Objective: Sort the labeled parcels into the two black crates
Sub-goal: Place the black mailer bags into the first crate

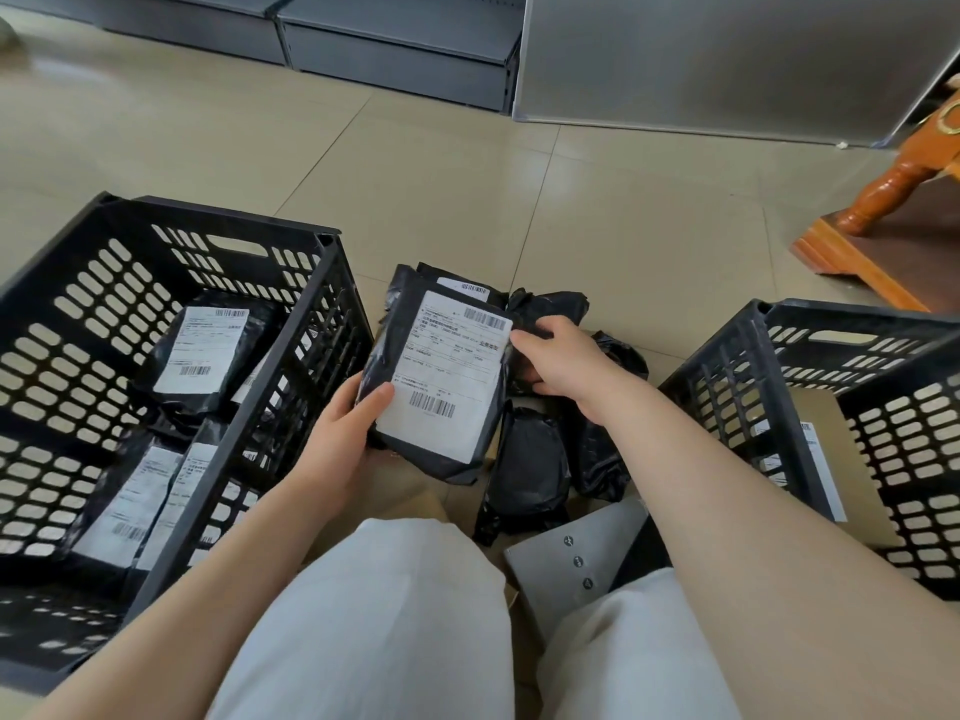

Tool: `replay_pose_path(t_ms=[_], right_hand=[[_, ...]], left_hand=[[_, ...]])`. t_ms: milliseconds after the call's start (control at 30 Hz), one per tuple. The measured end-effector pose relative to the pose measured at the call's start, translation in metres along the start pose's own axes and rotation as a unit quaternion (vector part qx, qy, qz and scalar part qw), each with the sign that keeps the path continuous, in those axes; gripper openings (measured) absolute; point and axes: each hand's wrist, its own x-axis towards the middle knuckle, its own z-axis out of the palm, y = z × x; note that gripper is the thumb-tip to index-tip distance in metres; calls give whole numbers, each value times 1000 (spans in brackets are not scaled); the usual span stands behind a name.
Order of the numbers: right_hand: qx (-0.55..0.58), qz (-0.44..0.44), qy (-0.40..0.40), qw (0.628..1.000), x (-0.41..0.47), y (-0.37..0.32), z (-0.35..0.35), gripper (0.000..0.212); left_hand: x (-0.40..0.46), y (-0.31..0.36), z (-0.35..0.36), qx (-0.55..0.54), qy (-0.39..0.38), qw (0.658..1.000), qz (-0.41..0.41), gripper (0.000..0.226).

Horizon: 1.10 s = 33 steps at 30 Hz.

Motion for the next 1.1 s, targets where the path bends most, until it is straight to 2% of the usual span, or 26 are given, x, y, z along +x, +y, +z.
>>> replay_pose_path(t_ms=[67,300,467,633,733,867,967,1100], right_hand=[[-26,-8,0,1000,-1,-5,4,72],[-151,-107,-70,980,-16,-36,43,67],[-203,-146,-109,962,-27,-54,78,66],[-246,-168,-171,939,-41,-68,105,67],[-276,-212,-233,908,-52,-78,125,60],[-301,-283,-252,875,-59,-85,157,52],[-391,-303,-287,820,-55,-84,175,58],[-501,-296,-300,756,-48,-83,184,65]], left_hand=[[-4,5,-10,1,20,1000,12,23],[-16,41,-59,5,112,992,61,20],[-21,60,-78,29,137,988,71,16],[-26,73,-106,19,199,975,99,16],[-28,73,-140,-26,252,964,84,13],[-31,65,-181,-47,311,948,49,9],[-33,55,-201,-19,333,942,42,11],[-27,40,-227,42,345,937,26,31]])
